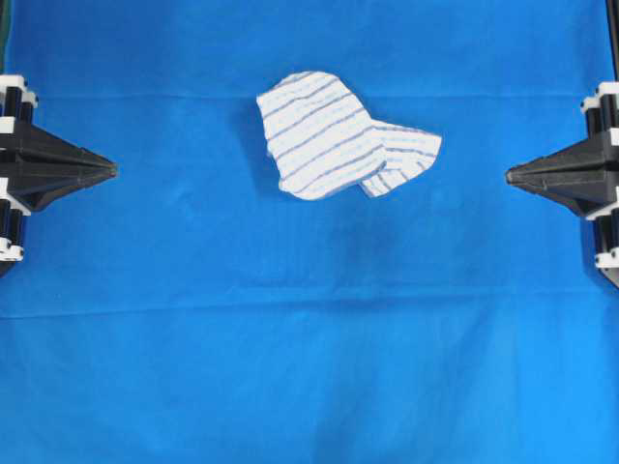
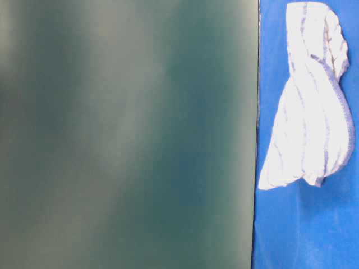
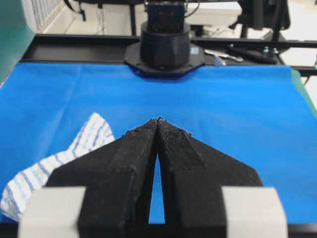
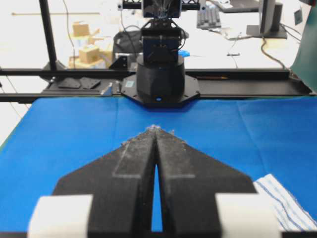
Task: Hand over the towel.
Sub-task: 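Move the left gripper toward the white blue-striped towel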
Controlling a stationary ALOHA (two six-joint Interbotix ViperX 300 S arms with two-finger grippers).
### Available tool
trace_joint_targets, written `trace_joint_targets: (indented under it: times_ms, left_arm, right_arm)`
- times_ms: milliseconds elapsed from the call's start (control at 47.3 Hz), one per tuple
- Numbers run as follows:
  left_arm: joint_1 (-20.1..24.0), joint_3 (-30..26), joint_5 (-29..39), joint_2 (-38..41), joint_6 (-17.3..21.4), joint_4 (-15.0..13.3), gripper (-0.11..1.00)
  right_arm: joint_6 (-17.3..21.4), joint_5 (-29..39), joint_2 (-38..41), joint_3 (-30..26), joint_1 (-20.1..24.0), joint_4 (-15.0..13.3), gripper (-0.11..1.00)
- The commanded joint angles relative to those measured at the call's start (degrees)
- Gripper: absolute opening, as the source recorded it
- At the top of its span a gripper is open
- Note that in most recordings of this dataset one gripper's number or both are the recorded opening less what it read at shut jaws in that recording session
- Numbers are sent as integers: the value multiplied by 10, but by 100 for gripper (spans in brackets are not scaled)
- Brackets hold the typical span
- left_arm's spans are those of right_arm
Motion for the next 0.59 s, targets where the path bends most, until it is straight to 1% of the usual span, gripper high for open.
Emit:
trace_joint_targets:
  times_ms: [0,148,275,422,570]
  left_arm:
    - [-6,-11,-9,5,1,-9,0]
    - [-4,-14,-25,11,7,-9,0]
    - [10,-25,-46,35,8,-11,0]
    - [40,-49,-60,98,7,-11,0]
    - [75,-94,-58,185,9,-11,1]
  right_arm:
    - [-4,-4,4,-18,3,0,0]
    - [3,-2,4,-21,3,0,0]
    - [4,5,4,-23,3,0,0]
    - [5,9,7,-25,3,1,0]
    - [5,9,11,-25,3,2,0]
